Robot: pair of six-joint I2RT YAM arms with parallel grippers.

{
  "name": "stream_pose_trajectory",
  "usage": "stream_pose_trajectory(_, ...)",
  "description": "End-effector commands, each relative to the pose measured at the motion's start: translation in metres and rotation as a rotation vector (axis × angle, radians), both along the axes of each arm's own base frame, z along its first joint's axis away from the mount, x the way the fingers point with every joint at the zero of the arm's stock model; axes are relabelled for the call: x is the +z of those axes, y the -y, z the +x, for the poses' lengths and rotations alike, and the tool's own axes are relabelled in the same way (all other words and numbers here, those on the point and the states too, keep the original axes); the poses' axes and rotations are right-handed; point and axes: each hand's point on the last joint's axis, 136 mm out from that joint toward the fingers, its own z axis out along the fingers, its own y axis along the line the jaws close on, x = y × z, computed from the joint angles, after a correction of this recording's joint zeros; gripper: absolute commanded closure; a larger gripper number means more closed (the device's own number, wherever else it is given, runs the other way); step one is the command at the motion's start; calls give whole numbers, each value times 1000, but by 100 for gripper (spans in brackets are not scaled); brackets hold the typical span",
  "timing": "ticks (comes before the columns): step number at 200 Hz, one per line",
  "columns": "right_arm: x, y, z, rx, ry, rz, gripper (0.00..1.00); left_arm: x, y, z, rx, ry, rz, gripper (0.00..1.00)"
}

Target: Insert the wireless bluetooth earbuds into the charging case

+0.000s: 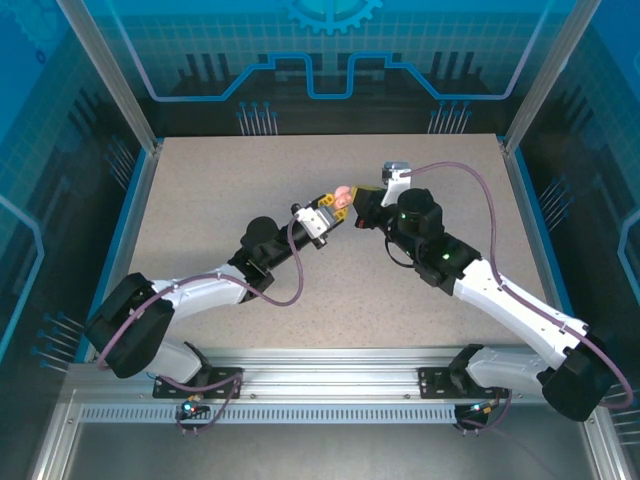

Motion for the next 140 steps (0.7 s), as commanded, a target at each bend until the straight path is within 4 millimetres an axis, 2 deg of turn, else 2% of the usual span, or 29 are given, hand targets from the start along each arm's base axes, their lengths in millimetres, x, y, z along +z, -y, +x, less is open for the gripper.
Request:
stream_pose_trajectory(1, -3, -7, -2, 12, -10, 8, 98, 37, 0, -3, -3, 72, -73, 100)
stream_pose_trajectory(66, 2, -17, -14, 75, -1, 11, 98, 38, 1, -2, -4, 75, -64, 100)
stream_pose_trajectory(112, -7, -9, -17, 50, -12, -15, 98, 40, 1, -2, -3, 80, -68, 100)
stream_pose_trajectory(140, -12, -15, -16, 73, -24, -25, 98, 42, 1, -2, -3, 81, -70, 100)
